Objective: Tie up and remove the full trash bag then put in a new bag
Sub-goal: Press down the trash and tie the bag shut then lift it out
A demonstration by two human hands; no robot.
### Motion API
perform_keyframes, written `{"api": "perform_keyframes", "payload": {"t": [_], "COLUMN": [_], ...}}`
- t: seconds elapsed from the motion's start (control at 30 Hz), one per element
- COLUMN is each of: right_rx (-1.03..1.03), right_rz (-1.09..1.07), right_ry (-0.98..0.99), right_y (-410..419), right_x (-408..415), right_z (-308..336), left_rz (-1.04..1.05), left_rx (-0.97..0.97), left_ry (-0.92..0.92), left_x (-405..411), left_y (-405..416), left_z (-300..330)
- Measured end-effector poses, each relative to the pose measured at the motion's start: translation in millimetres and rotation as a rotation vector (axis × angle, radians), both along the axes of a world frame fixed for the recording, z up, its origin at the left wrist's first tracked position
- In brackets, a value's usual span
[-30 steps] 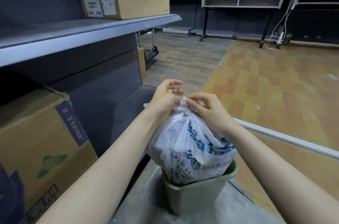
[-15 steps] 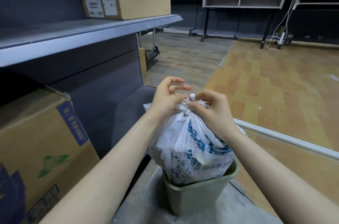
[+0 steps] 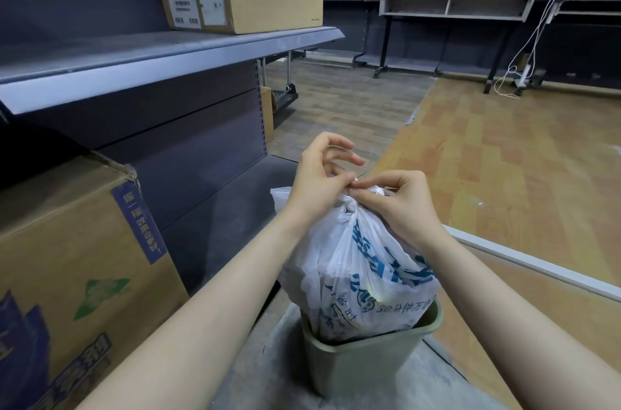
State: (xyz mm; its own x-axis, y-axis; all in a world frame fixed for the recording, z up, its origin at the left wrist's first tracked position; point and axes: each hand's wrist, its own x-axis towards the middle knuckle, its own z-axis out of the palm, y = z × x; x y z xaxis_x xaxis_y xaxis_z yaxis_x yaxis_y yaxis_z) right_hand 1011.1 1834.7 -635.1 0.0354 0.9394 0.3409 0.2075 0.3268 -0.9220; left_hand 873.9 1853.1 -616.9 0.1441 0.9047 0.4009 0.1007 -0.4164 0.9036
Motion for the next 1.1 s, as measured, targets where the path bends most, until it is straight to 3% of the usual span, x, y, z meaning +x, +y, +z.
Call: {"api": "perform_keyframes", "payload": {"t": [0.07,0.2,0.37,0.5,0.63,0.8,0.93,1.1], "right_rx": [0.024,0.169,0.527,0.699,0.741,0.607,0.562,0.646], "right_rz": [-0.110,-0.333,-0.411,-0.457,-0.428,-0.269,-0.259,-0.385], "right_ry": [0.009,-0.181,-0.328,-0.518,-0.561,-0.465,-0.516,-0.699], "right_y": [2.3,3.5,5.2,9.2,6.7,3.2,2.1,-5.3], "right_x": [-2.8,-4.6,-8.9,-5.2,-1.7,5.4,14.5,21.6], "right_z": [-2.8,-8.7,-17.1,-19.0,-18.8,-14.1,-11.4,-9.5], "left_rz": [0.025,0.004,-0.099,-0.259,-0.334,-0.254,-0.113,0.105], "left_rx": [0.115,0.257,-0.095,-0.192,-0.300,-0.335,-0.191,0.300], "left_ry": [0.105,0.303,0.256,0.213,0.108,0.023,0.094,0.536], "left_x": [3.3,6.6,-7.5,-13.5,-18.5,-17.4,-10.2,-5.1], "left_y": [-4.2,-9.0,2.2,4.5,9.4,12.4,10.2,2.5], "left_z": [0.1,-0.2,-0.8,0.0,-3.0,-6.8,-5.4,-5.1]}}
